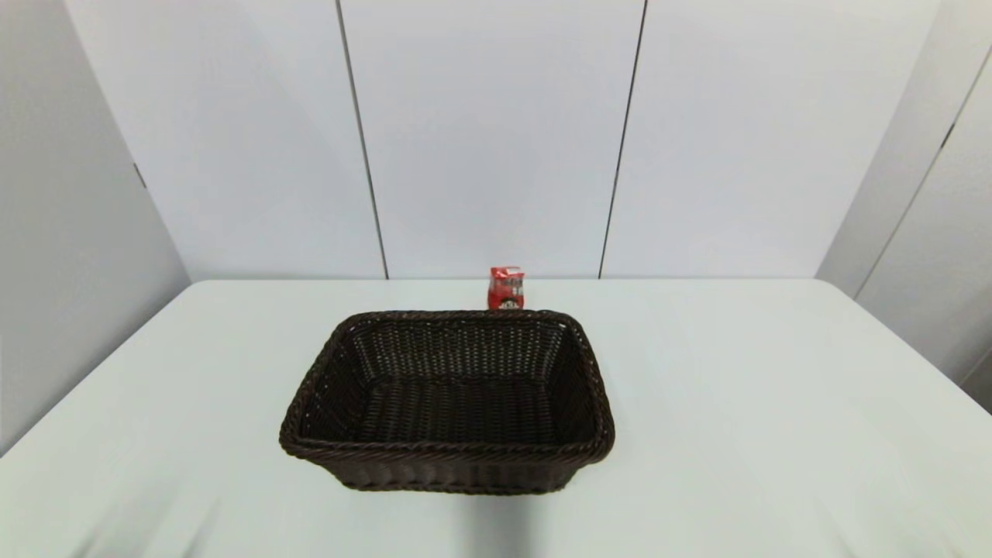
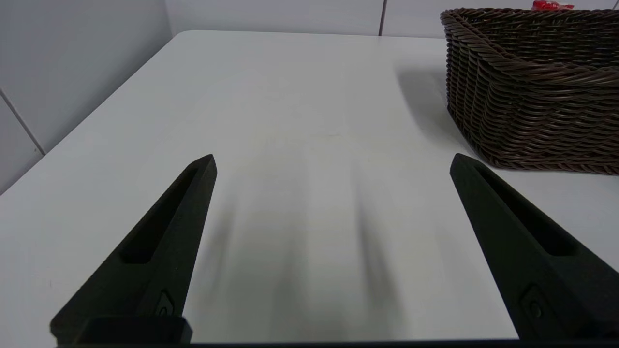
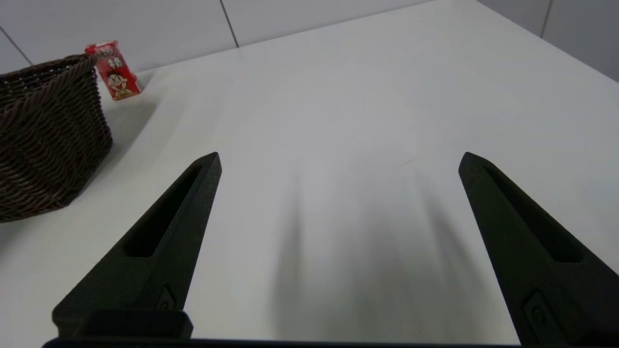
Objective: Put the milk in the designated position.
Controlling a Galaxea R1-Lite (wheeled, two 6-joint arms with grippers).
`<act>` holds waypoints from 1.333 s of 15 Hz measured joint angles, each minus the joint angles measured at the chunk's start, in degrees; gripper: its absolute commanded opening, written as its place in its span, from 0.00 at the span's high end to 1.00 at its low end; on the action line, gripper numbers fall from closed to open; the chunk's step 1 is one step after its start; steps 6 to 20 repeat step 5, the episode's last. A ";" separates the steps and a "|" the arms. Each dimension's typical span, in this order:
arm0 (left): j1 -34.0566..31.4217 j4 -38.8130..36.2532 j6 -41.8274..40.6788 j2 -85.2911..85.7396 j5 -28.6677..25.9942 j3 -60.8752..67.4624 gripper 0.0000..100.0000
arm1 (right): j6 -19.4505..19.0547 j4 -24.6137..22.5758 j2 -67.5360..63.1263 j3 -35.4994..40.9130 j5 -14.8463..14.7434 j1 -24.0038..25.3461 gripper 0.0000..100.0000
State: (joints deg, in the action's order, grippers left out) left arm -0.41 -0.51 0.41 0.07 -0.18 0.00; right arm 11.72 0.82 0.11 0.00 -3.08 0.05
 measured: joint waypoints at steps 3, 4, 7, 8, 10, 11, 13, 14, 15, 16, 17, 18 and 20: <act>0.00 0.00 0.00 0.00 0.00 0.00 0.00 | 0.05 -0.02 -0.01 0.00 0.02 0.02 0.00; 0.00 0.00 -0.01 0.00 0.00 0.00 0.00 | 0.07 0.00 -0.01 0.00 -0.02 0.02 0.00; 0.00 0.00 -0.01 0.00 0.00 0.00 0.00 | 0.07 -0.02 -0.01 0.00 -0.05 0.02 0.00; 0.00 0.00 -0.01 0.00 0.00 0.00 0.00 | 0.07 -0.02 -0.01 0.00 -0.05 0.02 0.00; 0.00 0.00 -0.01 0.00 0.00 0.00 0.00 | 0.07 -0.02 -0.01 0.00 -0.05 0.02 0.00; 0.00 0.00 -0.01 0.00 0.00 0.00 0.00 | 0.07 -0.02 -0.01 0.00 -0.05 0.02 0.00; 0.00 0.00 -0.01 0.00 0.00 0.00 0.00 | 0.07 -0.02 -0.01 0.00 -0.05 0.02 0.00; 0.00 0.00 -0.01 0.00 0.00 0.00 0.00 | 0.07 -0.02 -0.01 0.00 -0.05 0.02 0.00; 0.00 0.00 -0.01 0.00 0.00 0.00 0.00 | 0.07 -0.02 -0.01 0.00 -0.05 0.02 0.00; 0.00 0.00 -0.01 0.00 0.00 0.00 0.00 | 0.07 -0.02 -0.01 0.00 -0.05 0.02 0.00; 0.00 0.00 -0.01 0.00 0.00 0.00 0.00 | 0.07 -0.02 -0.01 0.00 -0.05 0.02 0.00; 0.00 0.00 -0.01 0.00 0.00 0.00 0.00 | 0.07 -0.02 -0.01 0.00 -0.05 0.02 0.00; 0.00 0.00 -0.01 0.00 0.00 0.00 0.00 | 0.07 -0.02 -0.01 0.00 -0.05 0.02 0.00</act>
